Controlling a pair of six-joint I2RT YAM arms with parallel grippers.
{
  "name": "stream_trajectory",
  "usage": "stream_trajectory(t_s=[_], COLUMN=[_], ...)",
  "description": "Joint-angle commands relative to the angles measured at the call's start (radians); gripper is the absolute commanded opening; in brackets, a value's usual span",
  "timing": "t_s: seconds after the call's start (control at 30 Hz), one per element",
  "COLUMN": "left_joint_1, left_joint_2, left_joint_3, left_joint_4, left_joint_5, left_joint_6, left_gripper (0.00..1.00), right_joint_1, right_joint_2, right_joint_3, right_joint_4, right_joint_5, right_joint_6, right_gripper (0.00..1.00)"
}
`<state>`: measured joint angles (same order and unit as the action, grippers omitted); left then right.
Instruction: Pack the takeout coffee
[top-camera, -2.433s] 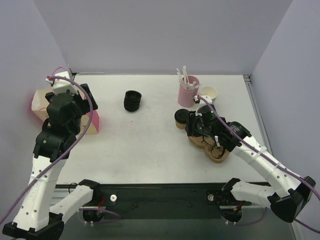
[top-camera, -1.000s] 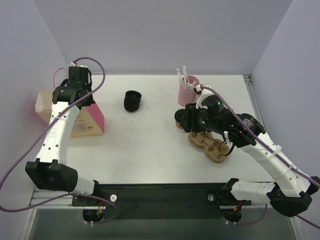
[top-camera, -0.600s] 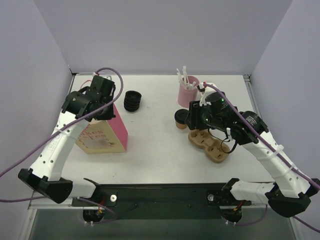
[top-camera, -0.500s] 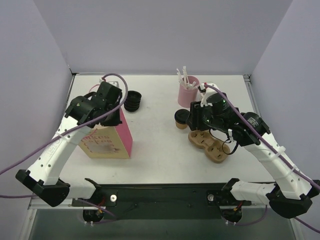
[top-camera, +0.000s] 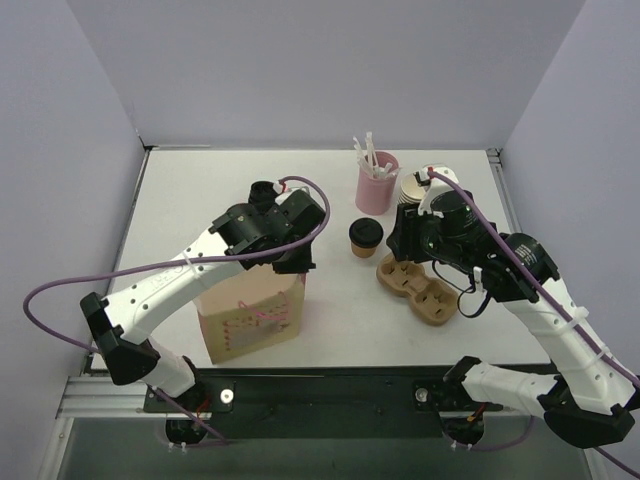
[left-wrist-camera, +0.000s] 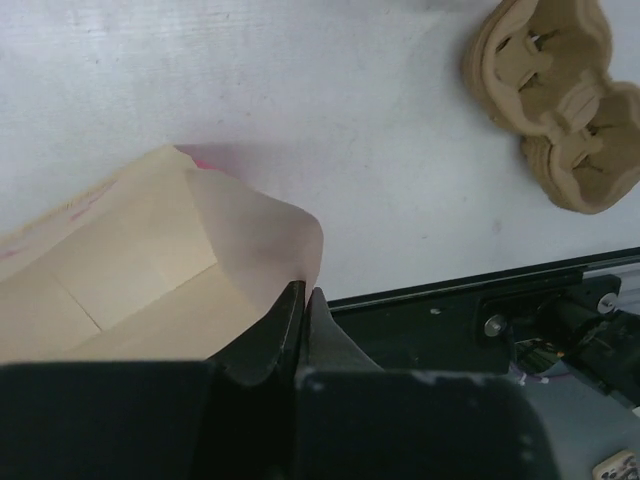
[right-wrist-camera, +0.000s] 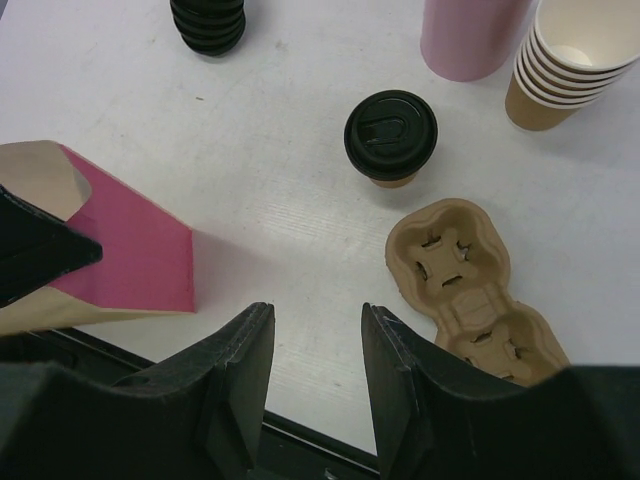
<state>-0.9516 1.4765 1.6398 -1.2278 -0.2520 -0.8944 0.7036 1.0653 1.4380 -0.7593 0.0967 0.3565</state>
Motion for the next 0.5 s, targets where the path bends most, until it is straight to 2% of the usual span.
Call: stream_trajectory(t_s=[0.0,0.13,0.37,0.47], left_joint_1=[-0.009,-0.010,-0.007,-0.007], left_joint_2=[0.051,0.048,0.001,-0.001], left_joint_3=[0.124,0.141,0.013,-0.017], left_joint_4=[0.068,0.111,0.347,0.386], left_joint_5=[-0.072,-0.084,0.028,0.072], left_joint_6=[-0.075,-0.017,0.119,0.178], left_gripper=[0.00,0.00,0.00,0.00], right_joint_1=[-0.018,-0.026,-0.030,-0.030], right_joint_2=[-0.021,-0.028,-0.015,-0.005], right_joint_3=[-0.007,-0.021,-0.011,-0.002], right_joint_4=[-0.012,-0.011,-0.011,-0.014], right_joint_5=[0.035,0.054,0.066,0.075], right_joint_6=[0.005,0.019,0.055,0.061], right_gripper=[0.40,0.40,0.40,0.40])
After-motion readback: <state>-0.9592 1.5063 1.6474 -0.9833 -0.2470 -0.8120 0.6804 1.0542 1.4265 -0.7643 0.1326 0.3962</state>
